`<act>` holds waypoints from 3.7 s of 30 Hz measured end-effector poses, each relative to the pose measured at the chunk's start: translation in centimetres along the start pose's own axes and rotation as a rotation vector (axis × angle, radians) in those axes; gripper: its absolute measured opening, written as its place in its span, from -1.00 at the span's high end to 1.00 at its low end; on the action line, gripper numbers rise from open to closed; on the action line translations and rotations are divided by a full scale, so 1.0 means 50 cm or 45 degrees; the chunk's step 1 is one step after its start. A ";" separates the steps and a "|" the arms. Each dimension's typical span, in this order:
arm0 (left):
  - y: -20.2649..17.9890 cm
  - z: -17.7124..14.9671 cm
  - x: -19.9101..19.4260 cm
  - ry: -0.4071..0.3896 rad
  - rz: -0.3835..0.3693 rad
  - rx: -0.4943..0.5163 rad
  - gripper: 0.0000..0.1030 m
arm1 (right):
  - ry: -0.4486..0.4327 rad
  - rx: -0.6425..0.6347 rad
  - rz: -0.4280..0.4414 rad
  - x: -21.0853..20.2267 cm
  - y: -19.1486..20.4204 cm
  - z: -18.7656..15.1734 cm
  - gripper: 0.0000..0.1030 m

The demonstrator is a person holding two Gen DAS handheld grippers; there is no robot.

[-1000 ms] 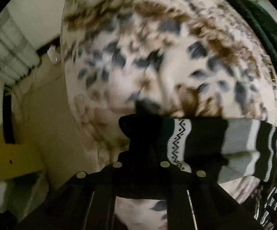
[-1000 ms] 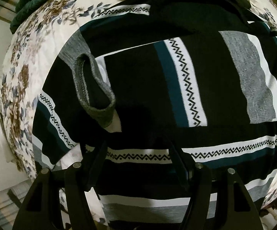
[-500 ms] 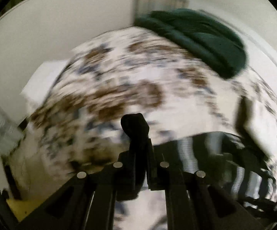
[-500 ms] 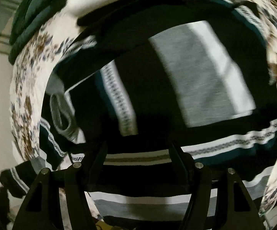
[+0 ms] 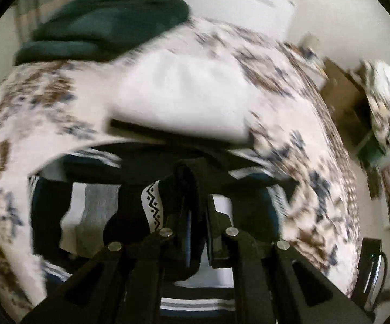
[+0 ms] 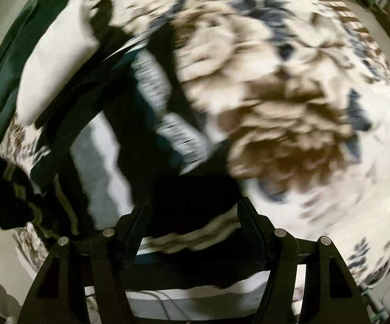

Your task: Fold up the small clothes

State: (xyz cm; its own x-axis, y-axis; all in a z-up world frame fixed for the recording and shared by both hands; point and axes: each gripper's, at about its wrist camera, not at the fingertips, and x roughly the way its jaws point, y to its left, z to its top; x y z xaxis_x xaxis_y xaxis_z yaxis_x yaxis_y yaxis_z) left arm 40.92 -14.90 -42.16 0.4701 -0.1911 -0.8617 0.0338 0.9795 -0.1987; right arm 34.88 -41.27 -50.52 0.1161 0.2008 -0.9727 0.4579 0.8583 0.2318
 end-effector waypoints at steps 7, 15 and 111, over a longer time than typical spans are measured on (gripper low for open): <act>-0.067 -0.013 0.022 0.043 -0.010 0.033 0.27 | -0.009 0.030 0.049 -0.037 -0.064 0.034 -0.33; 0.167 -0.026 -0.043 -0.048 0.276 -0.162 -0.78 | 0.017 -0.060 0.219 -0.025 0.055 0.050 -0.33; 0.539 -0.114 -0.002 0.012 0.421 -0.533 -0.85 | -0.007 -0.159 -0.017 0.023 0.170 0.220 0.62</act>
State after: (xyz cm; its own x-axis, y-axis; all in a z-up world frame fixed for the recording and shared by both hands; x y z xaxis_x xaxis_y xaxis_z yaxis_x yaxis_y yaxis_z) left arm 36.75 11.14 -50.10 0.3878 0.1211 -0.9137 -0.4708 0.8783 -0.0834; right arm 48.61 -38.94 -49.58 0.1161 0.1867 -0.9755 0.3457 0.9132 0.2159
